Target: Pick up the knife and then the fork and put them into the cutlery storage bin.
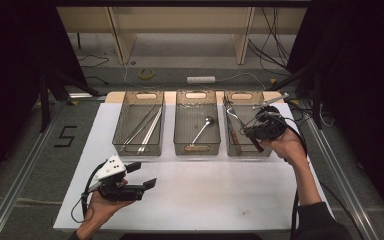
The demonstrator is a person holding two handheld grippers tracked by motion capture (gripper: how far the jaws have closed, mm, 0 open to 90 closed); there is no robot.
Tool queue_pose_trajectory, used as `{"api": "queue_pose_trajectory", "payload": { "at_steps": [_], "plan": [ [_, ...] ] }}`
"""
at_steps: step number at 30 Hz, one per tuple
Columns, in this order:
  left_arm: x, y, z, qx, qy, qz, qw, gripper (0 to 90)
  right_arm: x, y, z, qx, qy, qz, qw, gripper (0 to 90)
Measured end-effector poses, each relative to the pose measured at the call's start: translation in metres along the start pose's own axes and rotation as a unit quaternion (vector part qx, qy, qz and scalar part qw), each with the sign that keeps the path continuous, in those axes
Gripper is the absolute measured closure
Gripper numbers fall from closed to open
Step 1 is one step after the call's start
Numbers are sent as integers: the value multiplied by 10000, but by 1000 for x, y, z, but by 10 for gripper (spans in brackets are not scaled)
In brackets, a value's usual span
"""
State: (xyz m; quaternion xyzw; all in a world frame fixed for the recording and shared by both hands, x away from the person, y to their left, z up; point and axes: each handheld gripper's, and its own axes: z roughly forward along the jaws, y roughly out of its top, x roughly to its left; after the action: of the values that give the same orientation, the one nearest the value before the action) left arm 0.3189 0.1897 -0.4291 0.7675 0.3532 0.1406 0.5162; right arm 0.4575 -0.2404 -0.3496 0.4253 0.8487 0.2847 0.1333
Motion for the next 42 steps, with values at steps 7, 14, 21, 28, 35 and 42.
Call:
{"api": "queue_pose_trajectory", "payload": {
  "at_steps": [7,14,21,28,35,42],
  "plan": [
    [0,0,0,1,7,10,10000,200,-11,11,6,46,-82,174,9998,774],
    [0,0,0,0,9,6,10000,200,-18,23,11,1,-116,325,9994,774],
    [0,0,0,-11,10,13,10000,200,-23,32,20,-28,-275,475,9985,774],
    [0,0,-1,-1,11,1,10000,200,-33,33,34,70,-494,744,9960,773],
    [0,0,-1,-12,6,5,10000,200,-39,32,47,113,-650,940,9934,773],
    [0,0,-1,-10,8,13,10000,200,-42,30,58,192,-690,1119,9911,773]
  ]
}}
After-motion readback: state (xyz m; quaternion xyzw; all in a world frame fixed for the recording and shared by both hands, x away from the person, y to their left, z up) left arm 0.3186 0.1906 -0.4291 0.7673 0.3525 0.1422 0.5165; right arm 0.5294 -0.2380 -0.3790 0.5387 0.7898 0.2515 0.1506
